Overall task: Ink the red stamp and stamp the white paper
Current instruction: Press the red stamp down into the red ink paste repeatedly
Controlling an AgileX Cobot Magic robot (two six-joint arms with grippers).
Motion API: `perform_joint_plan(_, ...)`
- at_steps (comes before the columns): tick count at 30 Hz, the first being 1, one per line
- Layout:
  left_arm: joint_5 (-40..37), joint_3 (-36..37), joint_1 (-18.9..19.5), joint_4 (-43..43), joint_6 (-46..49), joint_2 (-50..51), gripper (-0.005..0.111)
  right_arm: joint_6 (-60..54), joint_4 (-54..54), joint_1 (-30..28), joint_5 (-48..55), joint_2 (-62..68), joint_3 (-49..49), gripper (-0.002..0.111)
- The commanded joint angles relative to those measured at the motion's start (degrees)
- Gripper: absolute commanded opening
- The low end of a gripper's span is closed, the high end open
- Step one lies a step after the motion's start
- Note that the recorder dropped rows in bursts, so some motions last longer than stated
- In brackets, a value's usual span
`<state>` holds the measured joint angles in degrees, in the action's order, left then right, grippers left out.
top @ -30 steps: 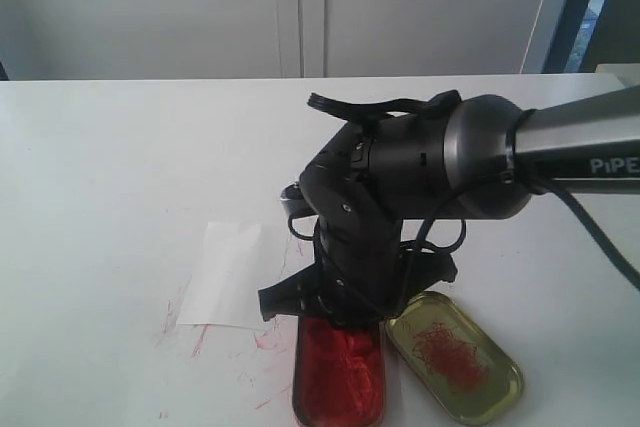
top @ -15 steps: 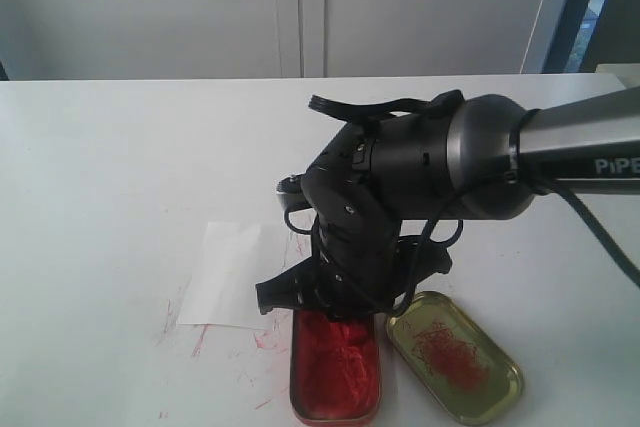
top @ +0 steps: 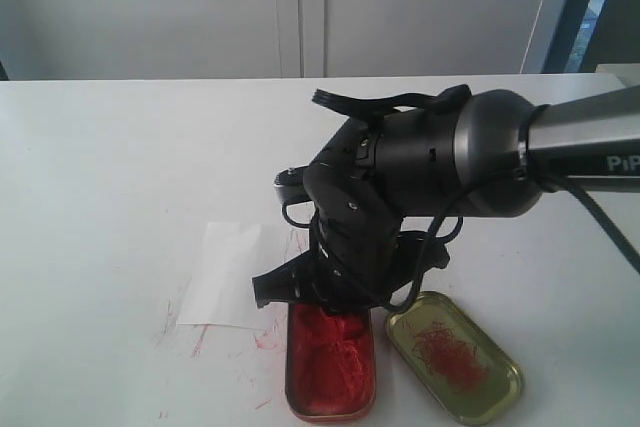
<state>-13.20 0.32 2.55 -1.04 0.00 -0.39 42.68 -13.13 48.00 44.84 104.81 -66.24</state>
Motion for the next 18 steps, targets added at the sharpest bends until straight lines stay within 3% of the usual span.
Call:
perform_joint_plan(1, -0.07, -0.32, 0.13, -0.57, 0.0, 0.39, 0.0, 0.22, -0.91, -0.06, -0.38, -0.94, 0.05, 0.0)
perform_joint_plan(18, -0.07, -0.32, 0.13, -0.57, 0.0, 0.39, 0.0, -0.33, -3.97, -0.06, -2.76, -0.94, 0.05, 0.0)
